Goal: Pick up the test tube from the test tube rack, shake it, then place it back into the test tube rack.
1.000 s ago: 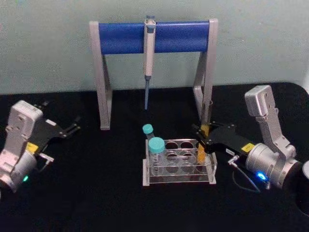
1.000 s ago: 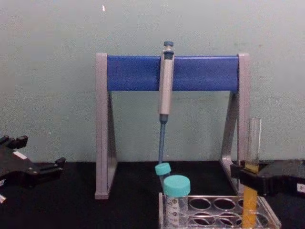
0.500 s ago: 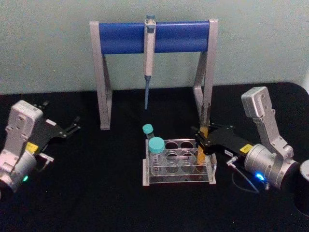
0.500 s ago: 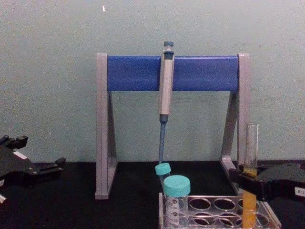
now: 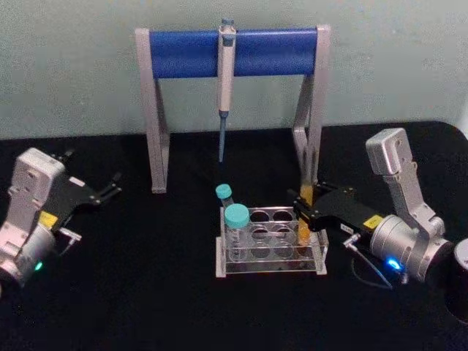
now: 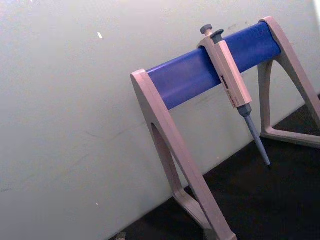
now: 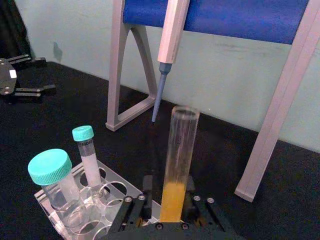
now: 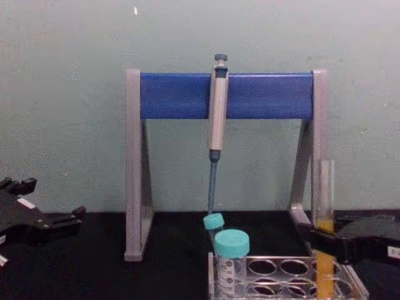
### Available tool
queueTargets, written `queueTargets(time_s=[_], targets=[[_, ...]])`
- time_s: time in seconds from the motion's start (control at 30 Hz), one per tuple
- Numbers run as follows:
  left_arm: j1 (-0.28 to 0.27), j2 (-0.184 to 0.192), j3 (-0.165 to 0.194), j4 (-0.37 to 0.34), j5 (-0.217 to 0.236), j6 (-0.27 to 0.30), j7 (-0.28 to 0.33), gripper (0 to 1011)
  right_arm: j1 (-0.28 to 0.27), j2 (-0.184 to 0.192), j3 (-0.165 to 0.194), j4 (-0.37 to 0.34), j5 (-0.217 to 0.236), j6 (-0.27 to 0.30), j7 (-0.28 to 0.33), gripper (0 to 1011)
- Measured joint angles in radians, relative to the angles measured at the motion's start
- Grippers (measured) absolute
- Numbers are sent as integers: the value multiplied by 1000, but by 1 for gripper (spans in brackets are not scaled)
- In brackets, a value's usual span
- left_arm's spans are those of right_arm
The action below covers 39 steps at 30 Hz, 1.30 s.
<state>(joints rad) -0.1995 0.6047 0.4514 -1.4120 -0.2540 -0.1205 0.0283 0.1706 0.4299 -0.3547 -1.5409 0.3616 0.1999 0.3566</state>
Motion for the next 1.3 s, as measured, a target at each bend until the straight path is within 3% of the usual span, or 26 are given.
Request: queueTargets(time_s=[0.2, 0.23, 0.67, 1.0, 1.3], targets=[[0, 0, 0, 0, 0, 0, 0, 1002, -1, 0, 1, 0, 1, -1, 0, 527], [0, 0, 0, 0, 0, 0, 0, 1001, -1, 0, 1, 0, 1, -1, 0, 593], [0, 0, 0, 0, 0, 0, 0, 1001, -1, 0, 1, -1, 2, -2, 0, 958], [0, 0, 0, 0, 0, 0, 0, 1001, -19, 9, 12, -17, 7, -5, 2, 1000], [0, 0, 0, 0, 0, 0, 0, 1001, -107, 46, 66, -96, 35, -20, -13, 1000]])
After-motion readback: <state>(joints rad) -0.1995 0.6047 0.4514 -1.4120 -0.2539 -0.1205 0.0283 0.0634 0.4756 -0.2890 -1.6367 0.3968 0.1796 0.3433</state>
